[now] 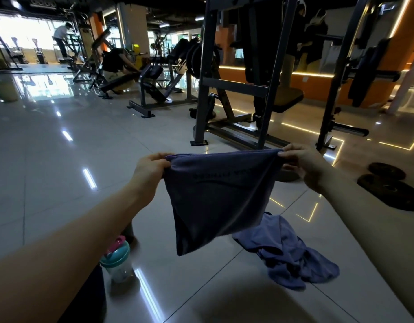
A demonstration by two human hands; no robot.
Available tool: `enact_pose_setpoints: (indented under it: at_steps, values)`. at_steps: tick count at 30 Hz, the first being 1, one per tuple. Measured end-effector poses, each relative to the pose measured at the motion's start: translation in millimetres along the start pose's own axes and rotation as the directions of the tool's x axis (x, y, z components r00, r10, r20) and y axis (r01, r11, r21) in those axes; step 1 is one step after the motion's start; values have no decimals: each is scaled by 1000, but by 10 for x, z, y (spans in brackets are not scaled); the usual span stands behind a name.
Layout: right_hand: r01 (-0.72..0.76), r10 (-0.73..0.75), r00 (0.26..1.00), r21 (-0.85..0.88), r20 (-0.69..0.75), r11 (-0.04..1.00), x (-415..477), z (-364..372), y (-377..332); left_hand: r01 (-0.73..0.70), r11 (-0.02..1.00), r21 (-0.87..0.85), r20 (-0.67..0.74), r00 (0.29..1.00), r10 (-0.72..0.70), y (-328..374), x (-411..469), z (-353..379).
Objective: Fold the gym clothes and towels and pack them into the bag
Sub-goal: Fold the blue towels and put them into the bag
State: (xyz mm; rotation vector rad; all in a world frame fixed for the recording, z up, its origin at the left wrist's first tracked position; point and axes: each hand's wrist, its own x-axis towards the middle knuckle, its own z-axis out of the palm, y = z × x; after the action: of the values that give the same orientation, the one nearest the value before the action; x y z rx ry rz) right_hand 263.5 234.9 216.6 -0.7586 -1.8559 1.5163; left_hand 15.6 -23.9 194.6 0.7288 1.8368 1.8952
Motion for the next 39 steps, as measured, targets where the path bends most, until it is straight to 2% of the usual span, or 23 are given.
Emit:
enact_pose_setpoints:
  at_steps: [3,7,10,13,15,21,28,39]
  values:
    - [-21,22,999,-6,44,1000,-59,-40,73,-15,1000,21,-53,998,16,-81,38,-48]
    - [-59,47,977,52,209,997,-122,-104,78,-43,996,79,-109,993,51,-126,99,-135]
    - [-153,123,898,38,421,988,-138,-177,96,-69,988,141,-141,986,89,-119,116,-173]
    - [-257,180,809,61,560,964,-142,-176,120,-54,981,186,-66,996,67,-118,105,-183]
    - [-286,203,813,69,546,956,-144,-162,118,-51,975,216,-2,999,52,-117,84,-206]
    - [-290,250,860,22,445,957,-180,-125,74,-13,986,168,5,1000,12,-171,134,-313]
    - [-226,166,917,130,364,965,-106,-96,134,10,999,51,81,997,-14,-175,156,-344]
    - [-125,103,969,90,224,988,-39,-1,175,-2,999,42,75,997,-1,-205,187,-339]
